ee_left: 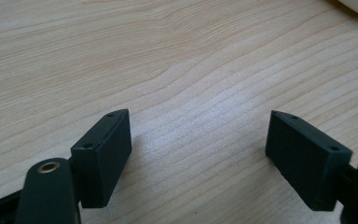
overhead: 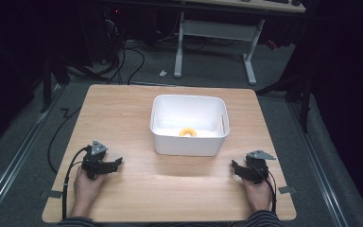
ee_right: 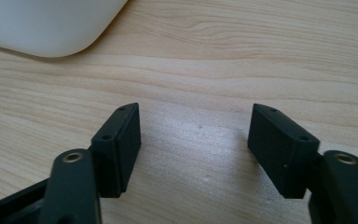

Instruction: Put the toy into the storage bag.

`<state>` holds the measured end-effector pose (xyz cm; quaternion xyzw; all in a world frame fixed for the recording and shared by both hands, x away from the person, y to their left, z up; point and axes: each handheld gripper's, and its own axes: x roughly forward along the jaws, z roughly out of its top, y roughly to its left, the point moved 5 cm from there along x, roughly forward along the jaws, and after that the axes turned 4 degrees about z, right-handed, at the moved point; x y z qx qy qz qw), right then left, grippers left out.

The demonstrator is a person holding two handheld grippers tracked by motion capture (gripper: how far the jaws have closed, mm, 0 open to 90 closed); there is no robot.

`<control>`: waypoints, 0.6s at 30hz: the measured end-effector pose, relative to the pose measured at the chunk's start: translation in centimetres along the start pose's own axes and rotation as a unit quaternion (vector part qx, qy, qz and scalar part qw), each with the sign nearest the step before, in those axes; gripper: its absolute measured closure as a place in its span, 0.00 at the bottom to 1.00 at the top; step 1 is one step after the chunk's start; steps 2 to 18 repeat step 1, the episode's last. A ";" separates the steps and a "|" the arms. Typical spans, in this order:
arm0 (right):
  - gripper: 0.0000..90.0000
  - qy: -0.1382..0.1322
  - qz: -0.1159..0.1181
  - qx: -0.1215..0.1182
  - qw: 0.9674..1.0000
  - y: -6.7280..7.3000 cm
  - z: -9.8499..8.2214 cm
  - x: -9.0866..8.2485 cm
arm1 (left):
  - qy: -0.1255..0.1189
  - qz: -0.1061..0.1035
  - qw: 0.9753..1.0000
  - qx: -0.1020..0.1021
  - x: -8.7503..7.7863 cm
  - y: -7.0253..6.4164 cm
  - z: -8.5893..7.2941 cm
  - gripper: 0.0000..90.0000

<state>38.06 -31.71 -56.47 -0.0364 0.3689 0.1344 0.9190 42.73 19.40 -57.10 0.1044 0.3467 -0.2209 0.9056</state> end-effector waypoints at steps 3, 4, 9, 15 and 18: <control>0.36 0.001 0.000 0.000 1.000 0.0 0.0 0.0 | 0.000 0.000 1.000 0.000 0.0 0.0 0.0 0.25; 0.36 0.001 0.000 0.000 1.000 0.0 0.0 0.0 | 0.000 0.000 1.000 0.000 0.0 0.0 0.0 0.25; 0.36 0.001 0.000 0.000 1.000 0.0 0.0 0.0 | 0.000 0.000 1.000 0.000 0.0 0.0 0.0 0.25; 0.36 0.001 0.000 0.000 1.000 0.0 0.0 0.0 | 0.000 0.000 1.000 0.000 0.0 0.0 0.0 0.25; 0.36 0.001 0.000 0.000 1.000 0.0 0.0 0.0 | 0.000 0.000 1.000 0.000 0.0 0.0 0.0 0.25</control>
